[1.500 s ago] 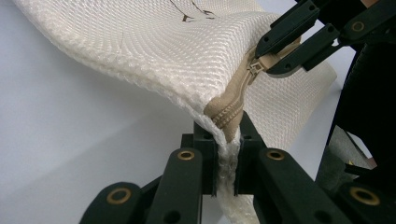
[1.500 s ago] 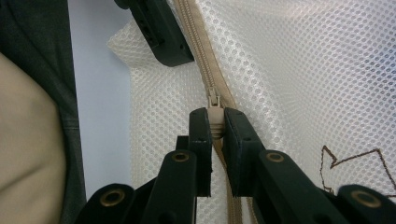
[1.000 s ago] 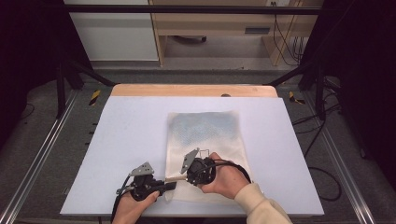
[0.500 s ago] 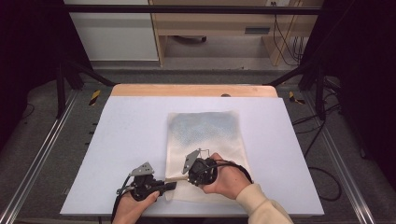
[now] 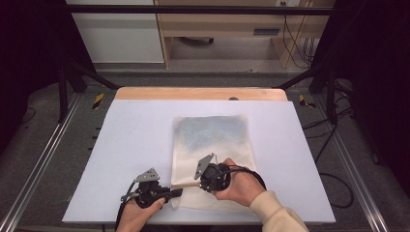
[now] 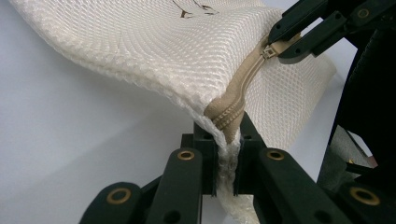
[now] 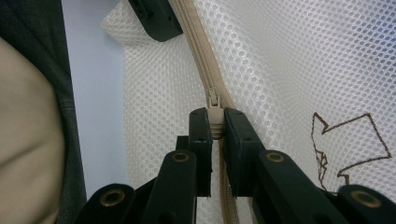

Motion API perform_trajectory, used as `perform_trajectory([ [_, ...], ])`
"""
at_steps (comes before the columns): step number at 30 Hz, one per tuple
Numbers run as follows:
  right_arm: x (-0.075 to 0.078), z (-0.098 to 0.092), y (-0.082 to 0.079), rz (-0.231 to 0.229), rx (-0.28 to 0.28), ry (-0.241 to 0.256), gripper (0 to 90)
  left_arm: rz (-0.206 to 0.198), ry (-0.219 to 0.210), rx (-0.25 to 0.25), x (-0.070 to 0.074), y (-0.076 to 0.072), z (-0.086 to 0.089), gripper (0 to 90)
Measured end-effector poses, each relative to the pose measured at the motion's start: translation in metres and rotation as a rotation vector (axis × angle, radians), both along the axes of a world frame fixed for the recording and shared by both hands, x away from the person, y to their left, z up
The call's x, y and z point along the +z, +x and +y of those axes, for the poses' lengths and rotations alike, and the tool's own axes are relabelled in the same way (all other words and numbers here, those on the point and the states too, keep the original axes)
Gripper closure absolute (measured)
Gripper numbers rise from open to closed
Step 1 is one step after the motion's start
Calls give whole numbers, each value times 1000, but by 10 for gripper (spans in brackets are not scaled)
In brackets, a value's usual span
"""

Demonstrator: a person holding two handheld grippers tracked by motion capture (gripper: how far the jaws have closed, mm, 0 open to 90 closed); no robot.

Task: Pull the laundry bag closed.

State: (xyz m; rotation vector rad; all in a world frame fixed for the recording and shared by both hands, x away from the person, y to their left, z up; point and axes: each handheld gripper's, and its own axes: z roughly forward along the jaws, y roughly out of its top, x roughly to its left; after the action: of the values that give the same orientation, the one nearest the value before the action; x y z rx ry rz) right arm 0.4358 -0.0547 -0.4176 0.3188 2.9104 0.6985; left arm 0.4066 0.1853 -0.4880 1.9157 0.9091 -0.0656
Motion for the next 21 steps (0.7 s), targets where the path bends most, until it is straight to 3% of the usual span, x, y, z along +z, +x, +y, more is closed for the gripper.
perform_trajectory([
  [21, 1, -8, -1, -1, -13, 2, 822, -1, 3, -3, 0, 0, -1, 828],
])
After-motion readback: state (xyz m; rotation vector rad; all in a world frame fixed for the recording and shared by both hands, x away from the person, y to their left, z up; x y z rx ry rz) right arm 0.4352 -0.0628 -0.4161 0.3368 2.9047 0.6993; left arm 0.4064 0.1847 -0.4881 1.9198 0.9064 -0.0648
